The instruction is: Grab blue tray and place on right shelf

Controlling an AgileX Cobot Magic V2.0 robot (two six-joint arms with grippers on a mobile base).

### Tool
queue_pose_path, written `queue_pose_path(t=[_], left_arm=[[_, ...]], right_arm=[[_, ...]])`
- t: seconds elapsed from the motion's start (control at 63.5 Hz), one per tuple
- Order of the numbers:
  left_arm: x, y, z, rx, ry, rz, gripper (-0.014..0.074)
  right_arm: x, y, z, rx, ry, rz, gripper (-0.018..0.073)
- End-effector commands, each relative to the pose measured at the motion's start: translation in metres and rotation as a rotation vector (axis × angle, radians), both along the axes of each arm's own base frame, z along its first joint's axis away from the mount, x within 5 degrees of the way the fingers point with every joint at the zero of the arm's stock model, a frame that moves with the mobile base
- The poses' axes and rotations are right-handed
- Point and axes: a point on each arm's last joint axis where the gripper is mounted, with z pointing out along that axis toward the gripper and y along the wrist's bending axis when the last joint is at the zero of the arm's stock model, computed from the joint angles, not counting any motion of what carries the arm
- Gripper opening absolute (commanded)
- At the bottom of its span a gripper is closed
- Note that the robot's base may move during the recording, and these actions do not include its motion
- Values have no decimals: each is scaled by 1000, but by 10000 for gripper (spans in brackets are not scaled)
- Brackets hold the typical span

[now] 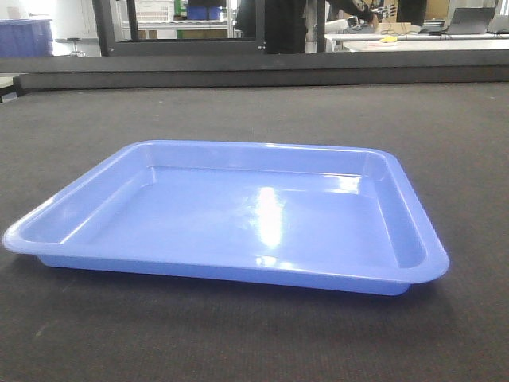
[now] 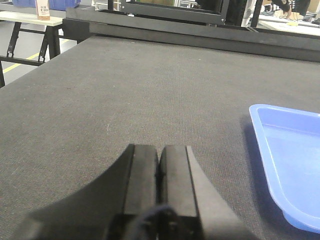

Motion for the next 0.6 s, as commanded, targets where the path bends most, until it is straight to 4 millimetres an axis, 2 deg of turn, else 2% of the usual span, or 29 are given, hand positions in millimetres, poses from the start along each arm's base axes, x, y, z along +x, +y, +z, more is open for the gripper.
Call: queue_pose_path(t=[0.0, 0.378, 0.583], left_arm=[[0, 0, -2, -11, -65, 4, -48], [0, 0, -2, -11, -65, 4, -48], [0, 1, 3, -11, -125, 9, -48]], right_arm=[[-4, 0, 18, -25, -137, -10, 22], [-4, 0, 18, -25, -137, -10, 22], [-4, 0, 21, -28, -171, -12, 22]])
